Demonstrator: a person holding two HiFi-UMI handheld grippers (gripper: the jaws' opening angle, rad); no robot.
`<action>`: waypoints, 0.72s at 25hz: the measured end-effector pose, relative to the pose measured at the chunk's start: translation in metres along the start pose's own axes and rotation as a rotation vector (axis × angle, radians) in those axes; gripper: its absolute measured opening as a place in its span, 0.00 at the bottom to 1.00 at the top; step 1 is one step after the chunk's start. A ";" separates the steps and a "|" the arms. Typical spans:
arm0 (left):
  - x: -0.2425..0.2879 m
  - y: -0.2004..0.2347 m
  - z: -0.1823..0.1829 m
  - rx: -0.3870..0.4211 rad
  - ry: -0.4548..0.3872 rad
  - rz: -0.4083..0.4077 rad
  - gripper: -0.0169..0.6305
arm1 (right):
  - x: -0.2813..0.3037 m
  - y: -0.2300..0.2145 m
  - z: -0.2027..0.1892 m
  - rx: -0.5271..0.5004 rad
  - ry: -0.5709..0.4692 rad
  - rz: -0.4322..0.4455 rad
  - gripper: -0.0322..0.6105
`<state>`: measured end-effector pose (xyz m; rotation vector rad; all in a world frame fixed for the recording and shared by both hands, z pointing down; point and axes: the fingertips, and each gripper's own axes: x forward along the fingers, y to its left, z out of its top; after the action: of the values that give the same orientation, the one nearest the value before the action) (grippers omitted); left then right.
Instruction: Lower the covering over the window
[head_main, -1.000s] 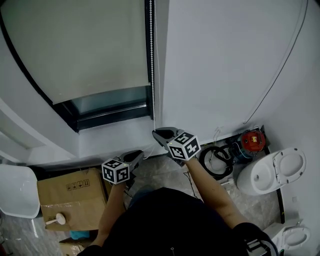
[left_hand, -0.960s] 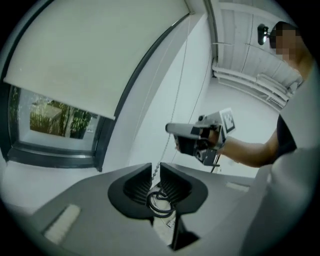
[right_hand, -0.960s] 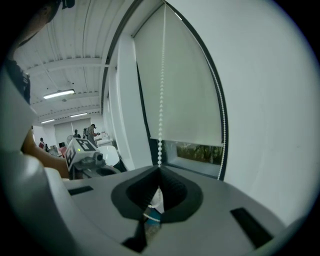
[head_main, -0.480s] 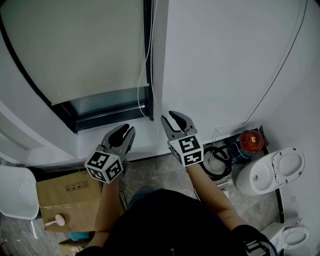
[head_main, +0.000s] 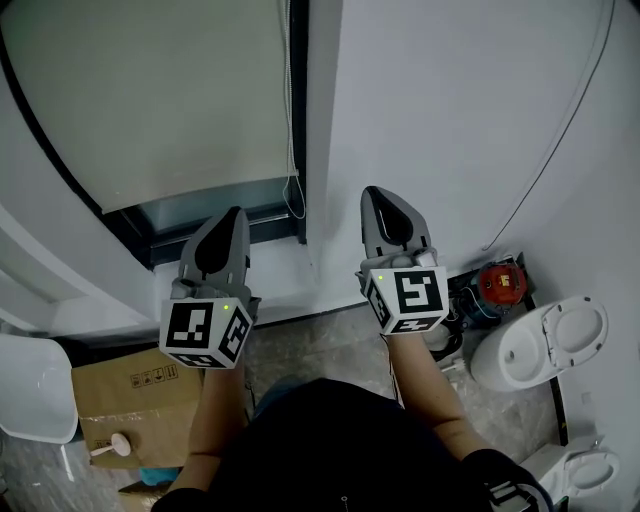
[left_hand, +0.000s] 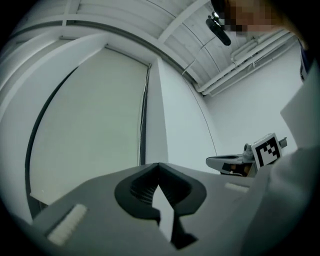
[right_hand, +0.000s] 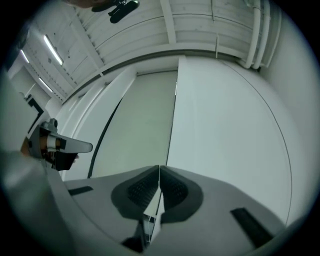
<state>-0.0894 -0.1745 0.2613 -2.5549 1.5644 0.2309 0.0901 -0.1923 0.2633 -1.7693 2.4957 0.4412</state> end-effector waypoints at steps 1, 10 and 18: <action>0.000 0.002 0.003 0.003 -0.012 0.006 0.04 | 0.000 -0.003 0.004 0.000 -0.006 -0.009 0.07; 0.006 0.013 0.011 -0.010 -0.020 0.003 0.04 | 0.002 -0.017 0.016 0.006 -0.020 -0.061 0.07; 0.019 0.014 0.017 -0.013 -0.014 -0.020 0.04 | 0.008 -0.024 0.022 -0.004 -0.026 -0.085 0.07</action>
<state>-0.0939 -0.1939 0.2409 -2.5720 1.5366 0.2566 0.1071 -0.2011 0.2361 -1.8502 2.3939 0.4602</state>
